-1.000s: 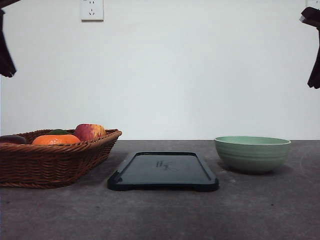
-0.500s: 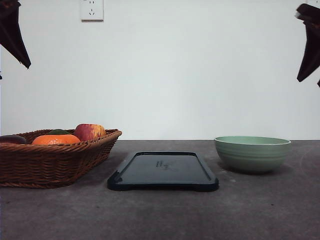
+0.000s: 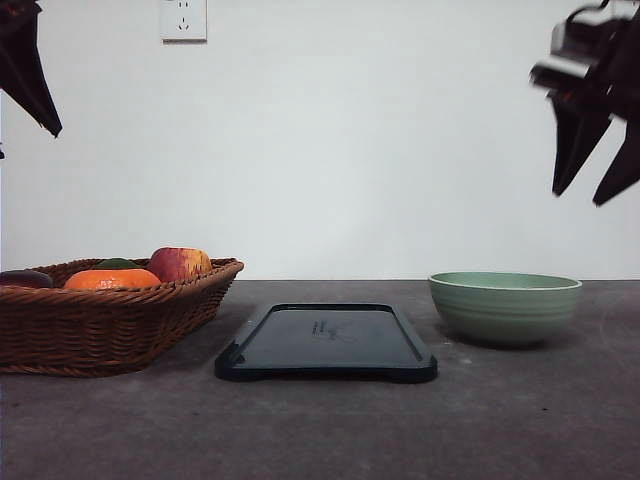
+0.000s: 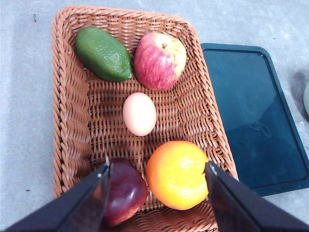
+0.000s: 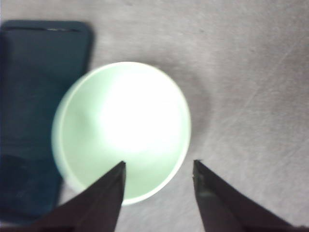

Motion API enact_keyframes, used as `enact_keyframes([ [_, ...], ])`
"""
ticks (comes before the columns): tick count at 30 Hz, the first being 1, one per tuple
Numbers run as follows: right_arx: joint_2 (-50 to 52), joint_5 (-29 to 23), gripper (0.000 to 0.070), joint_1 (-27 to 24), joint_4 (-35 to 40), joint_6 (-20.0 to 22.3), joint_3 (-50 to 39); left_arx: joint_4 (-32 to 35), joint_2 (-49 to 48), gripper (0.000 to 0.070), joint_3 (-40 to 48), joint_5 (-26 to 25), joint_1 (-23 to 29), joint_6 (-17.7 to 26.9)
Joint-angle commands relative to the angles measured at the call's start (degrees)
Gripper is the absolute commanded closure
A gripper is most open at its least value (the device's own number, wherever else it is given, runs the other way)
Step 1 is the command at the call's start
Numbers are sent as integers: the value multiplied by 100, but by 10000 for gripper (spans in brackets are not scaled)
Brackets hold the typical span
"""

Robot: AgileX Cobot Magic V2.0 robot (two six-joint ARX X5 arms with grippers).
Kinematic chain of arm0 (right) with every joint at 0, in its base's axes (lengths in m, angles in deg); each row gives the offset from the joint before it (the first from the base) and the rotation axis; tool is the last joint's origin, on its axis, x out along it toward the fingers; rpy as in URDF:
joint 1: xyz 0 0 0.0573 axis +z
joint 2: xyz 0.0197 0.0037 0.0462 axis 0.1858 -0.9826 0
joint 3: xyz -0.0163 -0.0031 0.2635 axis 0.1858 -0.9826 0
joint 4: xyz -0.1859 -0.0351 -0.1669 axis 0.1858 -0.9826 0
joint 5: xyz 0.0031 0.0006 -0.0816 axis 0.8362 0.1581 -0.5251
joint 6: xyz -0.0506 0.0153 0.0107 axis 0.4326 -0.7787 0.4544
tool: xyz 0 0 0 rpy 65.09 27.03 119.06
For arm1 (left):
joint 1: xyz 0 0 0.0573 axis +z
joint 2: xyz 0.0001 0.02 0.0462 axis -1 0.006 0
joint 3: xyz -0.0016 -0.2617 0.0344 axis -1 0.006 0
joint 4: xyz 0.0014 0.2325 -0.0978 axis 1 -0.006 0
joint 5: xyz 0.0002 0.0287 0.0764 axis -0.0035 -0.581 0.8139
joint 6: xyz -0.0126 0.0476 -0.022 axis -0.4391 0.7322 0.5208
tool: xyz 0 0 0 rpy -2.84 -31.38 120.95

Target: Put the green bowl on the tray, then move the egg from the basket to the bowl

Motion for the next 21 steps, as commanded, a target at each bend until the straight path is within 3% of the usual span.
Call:
enact_keyframes([
  [1, -280, -87, 407, 7, 22, 142, 166, 42, 46, 310, -118, -33, -17, 11],
  [15, -1376, -116, 426, 9, 457, 184, 206, 44, 46, 310, -118, -33, -17, 13],
  [21, -1483, -116, 700, 9, 493, 184, 207, 42, 46, 310, -118, -33, -15, 11],
])
